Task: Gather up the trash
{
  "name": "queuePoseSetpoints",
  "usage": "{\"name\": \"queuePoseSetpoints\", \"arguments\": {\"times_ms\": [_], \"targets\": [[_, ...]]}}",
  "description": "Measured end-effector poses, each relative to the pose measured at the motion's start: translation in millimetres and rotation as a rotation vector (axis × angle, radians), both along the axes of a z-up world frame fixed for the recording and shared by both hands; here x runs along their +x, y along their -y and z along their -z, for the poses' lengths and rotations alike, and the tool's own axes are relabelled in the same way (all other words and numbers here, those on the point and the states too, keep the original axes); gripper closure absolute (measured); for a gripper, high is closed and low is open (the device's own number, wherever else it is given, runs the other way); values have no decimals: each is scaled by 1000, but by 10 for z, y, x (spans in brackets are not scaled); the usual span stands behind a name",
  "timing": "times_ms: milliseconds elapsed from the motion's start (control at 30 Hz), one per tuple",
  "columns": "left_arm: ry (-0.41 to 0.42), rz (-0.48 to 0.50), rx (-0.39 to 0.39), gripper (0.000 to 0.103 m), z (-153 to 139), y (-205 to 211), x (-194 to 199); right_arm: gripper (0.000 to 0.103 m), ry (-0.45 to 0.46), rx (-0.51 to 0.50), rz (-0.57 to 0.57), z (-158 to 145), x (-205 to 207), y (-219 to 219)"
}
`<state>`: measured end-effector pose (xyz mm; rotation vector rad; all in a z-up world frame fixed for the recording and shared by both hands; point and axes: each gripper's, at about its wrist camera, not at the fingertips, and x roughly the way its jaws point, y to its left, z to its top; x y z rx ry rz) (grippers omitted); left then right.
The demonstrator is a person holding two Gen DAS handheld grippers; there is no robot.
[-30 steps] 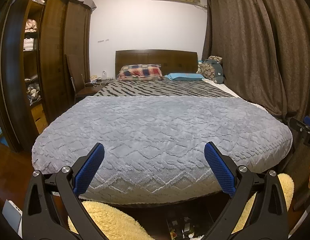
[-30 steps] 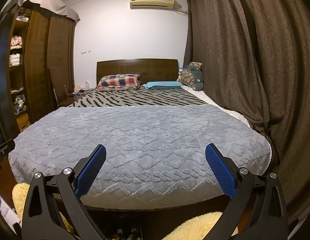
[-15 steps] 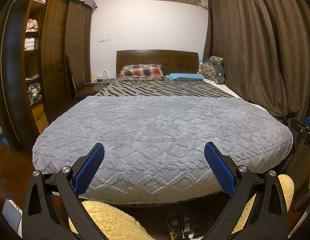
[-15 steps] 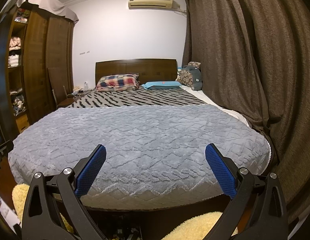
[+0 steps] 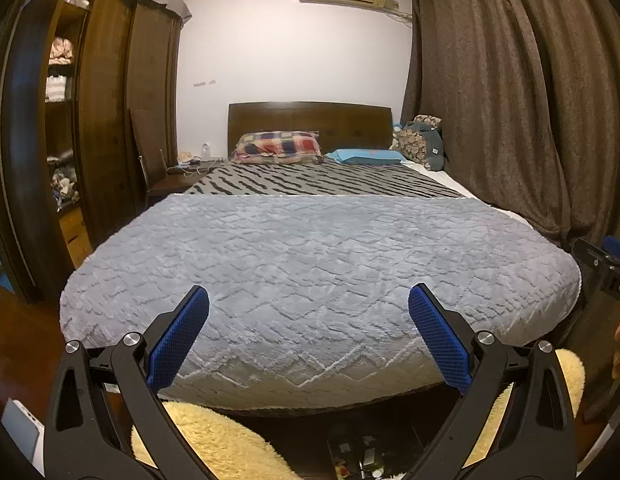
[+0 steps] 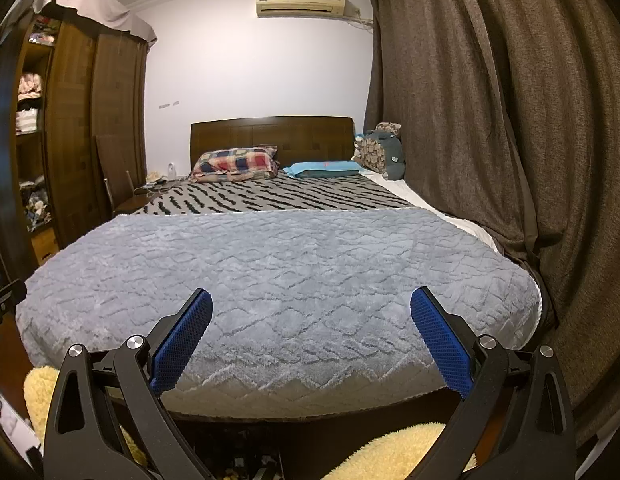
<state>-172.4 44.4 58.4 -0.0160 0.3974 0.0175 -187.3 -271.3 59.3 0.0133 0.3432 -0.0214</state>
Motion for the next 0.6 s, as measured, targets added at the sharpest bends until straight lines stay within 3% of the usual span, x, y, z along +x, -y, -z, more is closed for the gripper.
{"name": "queuePoseSetpoints", "arguments": {"times_ms": [600], "targets": [[-16,-16,-28,8,12,-50,45,3,-5,5,3,24,0,25]]}}
